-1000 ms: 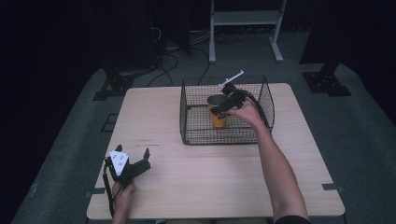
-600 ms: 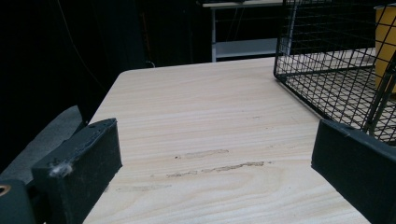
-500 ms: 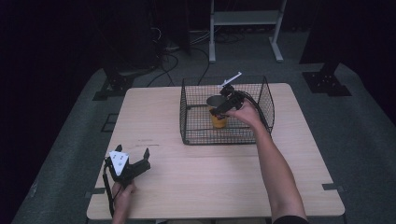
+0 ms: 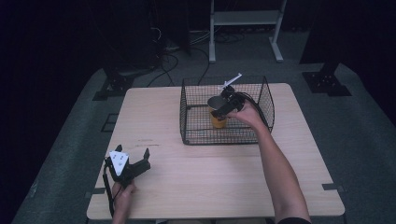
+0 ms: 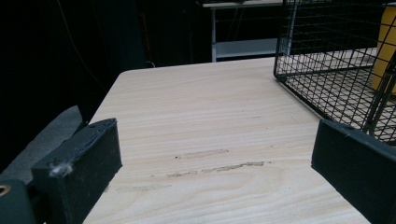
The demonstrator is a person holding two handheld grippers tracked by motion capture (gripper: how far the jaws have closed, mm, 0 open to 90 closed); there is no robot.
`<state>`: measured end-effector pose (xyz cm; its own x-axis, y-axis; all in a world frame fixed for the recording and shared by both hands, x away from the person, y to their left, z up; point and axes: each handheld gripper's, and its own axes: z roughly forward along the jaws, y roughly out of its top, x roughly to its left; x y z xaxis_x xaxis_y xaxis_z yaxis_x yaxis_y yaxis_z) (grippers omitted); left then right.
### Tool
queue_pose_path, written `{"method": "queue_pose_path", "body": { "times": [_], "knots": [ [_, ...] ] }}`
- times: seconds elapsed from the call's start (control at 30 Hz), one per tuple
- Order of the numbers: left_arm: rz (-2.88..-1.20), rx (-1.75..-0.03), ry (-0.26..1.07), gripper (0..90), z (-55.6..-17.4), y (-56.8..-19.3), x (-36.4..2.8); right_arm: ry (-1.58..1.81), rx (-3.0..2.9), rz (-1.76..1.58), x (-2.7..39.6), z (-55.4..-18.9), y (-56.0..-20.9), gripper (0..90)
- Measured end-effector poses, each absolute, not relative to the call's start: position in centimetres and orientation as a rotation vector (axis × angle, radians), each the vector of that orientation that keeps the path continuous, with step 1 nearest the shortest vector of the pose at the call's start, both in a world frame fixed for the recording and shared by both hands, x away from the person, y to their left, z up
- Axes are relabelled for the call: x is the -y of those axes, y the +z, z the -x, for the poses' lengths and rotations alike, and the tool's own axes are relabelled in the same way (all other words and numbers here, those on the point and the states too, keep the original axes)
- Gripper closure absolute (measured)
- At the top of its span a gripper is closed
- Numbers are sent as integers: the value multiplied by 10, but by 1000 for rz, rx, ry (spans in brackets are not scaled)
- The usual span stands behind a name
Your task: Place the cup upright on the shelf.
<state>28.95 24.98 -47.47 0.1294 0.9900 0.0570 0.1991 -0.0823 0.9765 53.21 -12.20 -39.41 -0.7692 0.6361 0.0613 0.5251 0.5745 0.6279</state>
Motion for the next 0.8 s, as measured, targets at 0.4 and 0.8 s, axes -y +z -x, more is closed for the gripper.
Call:
{"method": "queue_pose_path", "body": {
  "times": [0.4, 0.8],
  "knots": [
    [-1470, -1229, 1065, 8, -289, -475, -250, 958, -2642, -973, 119, -530, -395, 78],
    [-1470, -1228, 1065, 8, -289, -475, -250, 983, -2617, -980, 120, -529, -391, 28]
  ]
}}
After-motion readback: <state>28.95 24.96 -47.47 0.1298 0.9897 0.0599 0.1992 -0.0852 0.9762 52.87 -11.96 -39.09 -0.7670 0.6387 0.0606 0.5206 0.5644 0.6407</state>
